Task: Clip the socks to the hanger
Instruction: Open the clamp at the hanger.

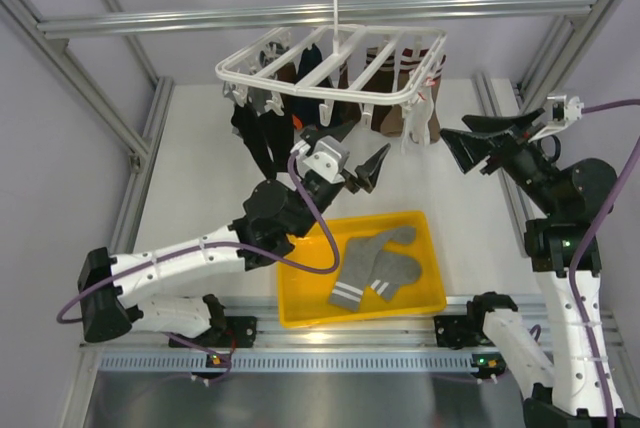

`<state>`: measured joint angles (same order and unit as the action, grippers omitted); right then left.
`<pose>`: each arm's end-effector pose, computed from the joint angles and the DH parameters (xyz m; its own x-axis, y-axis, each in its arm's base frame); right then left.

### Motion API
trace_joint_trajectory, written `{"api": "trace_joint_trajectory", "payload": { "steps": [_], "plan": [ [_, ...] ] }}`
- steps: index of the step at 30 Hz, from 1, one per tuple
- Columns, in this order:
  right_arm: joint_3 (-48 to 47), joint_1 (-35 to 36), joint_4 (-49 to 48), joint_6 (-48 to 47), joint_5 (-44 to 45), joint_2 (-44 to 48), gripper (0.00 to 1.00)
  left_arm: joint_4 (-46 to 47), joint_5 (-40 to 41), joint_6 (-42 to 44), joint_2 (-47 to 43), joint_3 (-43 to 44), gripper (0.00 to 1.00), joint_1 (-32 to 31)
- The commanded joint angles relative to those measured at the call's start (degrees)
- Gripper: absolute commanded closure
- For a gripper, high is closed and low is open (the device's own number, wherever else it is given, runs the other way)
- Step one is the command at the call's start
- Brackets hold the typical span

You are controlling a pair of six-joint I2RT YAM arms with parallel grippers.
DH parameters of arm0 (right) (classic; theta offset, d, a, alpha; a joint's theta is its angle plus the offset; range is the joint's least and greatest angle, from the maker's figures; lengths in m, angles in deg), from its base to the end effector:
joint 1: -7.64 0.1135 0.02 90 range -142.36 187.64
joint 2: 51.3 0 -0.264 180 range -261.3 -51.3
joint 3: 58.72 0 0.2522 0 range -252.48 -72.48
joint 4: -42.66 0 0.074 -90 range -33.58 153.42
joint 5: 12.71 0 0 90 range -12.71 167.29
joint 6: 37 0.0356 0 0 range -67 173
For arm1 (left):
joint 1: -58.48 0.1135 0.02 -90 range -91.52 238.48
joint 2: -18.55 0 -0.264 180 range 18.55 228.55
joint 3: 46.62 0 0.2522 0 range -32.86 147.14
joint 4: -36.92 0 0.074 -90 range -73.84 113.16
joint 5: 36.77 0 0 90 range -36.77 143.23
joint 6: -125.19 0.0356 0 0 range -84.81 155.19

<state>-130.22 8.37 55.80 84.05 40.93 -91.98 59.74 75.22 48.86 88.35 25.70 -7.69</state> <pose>0.1339 0.0228 0.4460 -0.0364 0.4149 -0.9091 -0.6493 0.6817 0.3372 0.1243 -0.2485 0.4182 0.3362 -0.2187 -0.9161 0.6505 0.7573 0.0579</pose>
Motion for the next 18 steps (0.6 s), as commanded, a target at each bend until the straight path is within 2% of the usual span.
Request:
{"api": "trace_joint_trajectory", "payload": {
  "steps": [1, 6, 7, 14, 16, 18],
  "plan": [
    [-0.89, 1.03, -2.81, -0.99, -0.82, 0.17, 0.25, 6.92, 1.21, 1.80, 1.21, 2.87, 0.25, -0.27],
    [-0.54, 1.55, -3.77, -1.25, -1.26, 0.26, 0.26, 7.37, 1.46, 2.15, 2.79, 4.45, 0.38, -0.27],
    [-0.54, 1.64, -3.95, -1.17, -1.95, -0.09, 0.27, 7.02, 1.82, 2.15, 2.88, 4.80, 0.44, -0.27],
    [0.17, 4.62, -7.46, 0.77, -2.58, -1.32, 0.31, 5.09, 3.14, 1.45, 2.89, 6.47, 0.50, -0.10],
    [-0.36, 5.94, -7.64, 0.59, -1.88, -2.11, 0.31, 4.12, 3.05, 1.01, 2.97, 6.82, 0.53, 0.08],
    [-0.97, 8.57, -7.46, -0.19, -1.00, -2.55, 0.31, 3.33, 2.96, 0.66, 2.97, 7.44, 0.61, 0.34]
  ]
}}
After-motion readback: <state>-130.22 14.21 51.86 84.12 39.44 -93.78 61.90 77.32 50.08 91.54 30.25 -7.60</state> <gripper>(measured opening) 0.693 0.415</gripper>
